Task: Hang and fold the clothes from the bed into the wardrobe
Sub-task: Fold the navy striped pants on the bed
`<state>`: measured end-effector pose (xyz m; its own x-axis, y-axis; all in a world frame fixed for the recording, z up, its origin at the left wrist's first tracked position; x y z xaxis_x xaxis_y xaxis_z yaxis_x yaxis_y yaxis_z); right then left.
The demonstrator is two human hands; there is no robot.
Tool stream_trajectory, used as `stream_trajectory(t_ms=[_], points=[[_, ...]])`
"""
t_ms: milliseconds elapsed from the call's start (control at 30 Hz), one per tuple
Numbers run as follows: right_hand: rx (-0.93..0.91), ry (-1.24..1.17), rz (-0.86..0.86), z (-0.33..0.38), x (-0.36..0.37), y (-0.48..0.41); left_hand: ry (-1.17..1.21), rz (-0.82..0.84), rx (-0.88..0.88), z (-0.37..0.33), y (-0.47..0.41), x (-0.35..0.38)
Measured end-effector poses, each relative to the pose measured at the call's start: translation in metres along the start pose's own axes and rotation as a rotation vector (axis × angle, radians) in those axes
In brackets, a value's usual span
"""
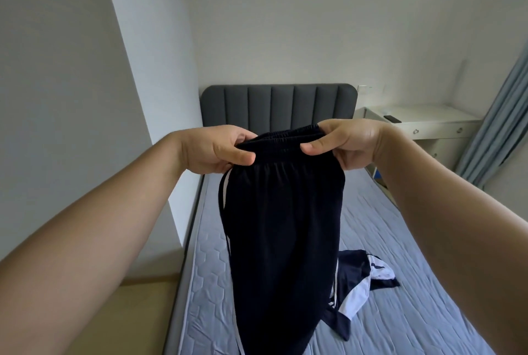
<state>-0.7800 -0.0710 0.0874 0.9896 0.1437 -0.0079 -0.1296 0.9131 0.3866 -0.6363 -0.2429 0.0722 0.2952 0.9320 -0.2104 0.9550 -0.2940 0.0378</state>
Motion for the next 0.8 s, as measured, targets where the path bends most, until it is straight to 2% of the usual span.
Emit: stream_trajectory(t_ms=[133, 233, 300, 367, 400, 433, 500, 533, 567, 633, 700, 800], points=[[0.042, -0.007, 0.09, -0.001, 0.001, -0.009, 0.115, 0.12, -0.083, 0.011, 0.0, -0.005], [0.09, -0.001, 0.109, -0.005, -0.006, -0.025, 0.209, 0.106, -0.156, 0.032, -0.004, -0.016], [0.159, 0.016, 0.023, -0.01, -0.018, -0.042, 0.179, 0.032, -0.226, 0.048, -0.007, -0.032], [0.253, 0.088, -0.158, -0.017, -0.036, -0.066, 0.079, -0.124, -0.326, 0.066, -0.013, -0.054], [0.293, 0.212, -0.296, -0.021, -0.047, -0.082, -0.032, -0.234, -0.365, 0.075, -0.019, -0.067], [0.332, 0.424, -0.451, -0.022, -0.059, -0.097, -0.243, -0.341, -0.395, 0.082, -0.025, -0.079], [0.37, 0.888, -0.702, -0.02, -0.076, -0.124, -0.826, -0.467, -0.463, 0.087, -0.039, -0.099], [0.363, 1.031, -0.795, -0.018, -0.083, -0.135, -1.036, -0.525, -0.498, 0.09, -0.045, -0.107], [0.342, 1.085, -0.871, -0.016, -0.089, -0.144, -1.13, -0.594, -0.523, 0.093, -0.05, -0.113], [0.26, 1.101, -0.986, -0.006, -0.102, -0.153, -1.095, -0.769, -0.471, 0.096, -0.055, -0.127], [0.144, 1.015, -1.049, 0.006, -0.111, -0.156, -0.867, -0.935, -0.332, 0.09, -0.057, -0.138], [-0.135, 0.79, -1.104, 0.03, -0.111, -0.151, -0.585, -1.115, -0.097, 0.063, -0.054, -0.148]])
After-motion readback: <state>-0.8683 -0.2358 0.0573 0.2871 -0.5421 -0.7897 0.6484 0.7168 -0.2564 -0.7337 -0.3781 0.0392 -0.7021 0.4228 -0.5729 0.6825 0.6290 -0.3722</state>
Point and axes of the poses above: each hand's wrist, its own y-axis away from the middle knuckle, its own x-axis out of the palm, z = x × y, the point moved 4 cm from there along -y, towards the middle knuckle, and after that the axes turned 6 degrees about x, right-handed, at the moved point
